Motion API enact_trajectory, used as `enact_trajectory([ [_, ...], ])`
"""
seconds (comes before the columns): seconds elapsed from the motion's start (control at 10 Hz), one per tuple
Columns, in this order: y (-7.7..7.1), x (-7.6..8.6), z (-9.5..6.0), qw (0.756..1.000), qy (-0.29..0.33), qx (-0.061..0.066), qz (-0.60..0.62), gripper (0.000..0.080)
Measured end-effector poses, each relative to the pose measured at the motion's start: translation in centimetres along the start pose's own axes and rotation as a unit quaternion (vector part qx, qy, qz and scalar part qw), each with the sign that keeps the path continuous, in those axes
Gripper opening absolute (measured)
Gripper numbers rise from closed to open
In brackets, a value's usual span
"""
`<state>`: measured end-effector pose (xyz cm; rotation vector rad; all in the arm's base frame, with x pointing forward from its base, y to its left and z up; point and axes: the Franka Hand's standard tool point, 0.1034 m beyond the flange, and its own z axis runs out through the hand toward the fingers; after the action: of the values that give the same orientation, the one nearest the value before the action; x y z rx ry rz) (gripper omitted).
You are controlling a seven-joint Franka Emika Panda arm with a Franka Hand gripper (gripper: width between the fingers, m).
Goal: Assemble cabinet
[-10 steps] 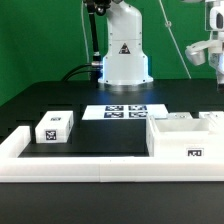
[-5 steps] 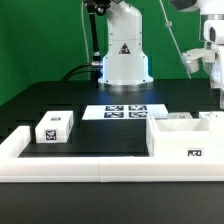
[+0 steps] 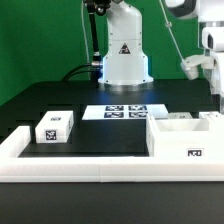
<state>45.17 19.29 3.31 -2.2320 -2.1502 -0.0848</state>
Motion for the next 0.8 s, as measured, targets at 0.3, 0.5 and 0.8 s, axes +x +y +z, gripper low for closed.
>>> enact_trajectory([
  [0.3,-0.9,-0.2,1.8,1.0,0.009,0.003,0.003,0.0649],
  [0.5,-0.8,-0.3,1.9,1.0,0.011,-0.001,0.005,0.0649],
  [0.8,-0.8,-0.3,1.9,1.0,0.011,0.0,0.006,0.0393],
])
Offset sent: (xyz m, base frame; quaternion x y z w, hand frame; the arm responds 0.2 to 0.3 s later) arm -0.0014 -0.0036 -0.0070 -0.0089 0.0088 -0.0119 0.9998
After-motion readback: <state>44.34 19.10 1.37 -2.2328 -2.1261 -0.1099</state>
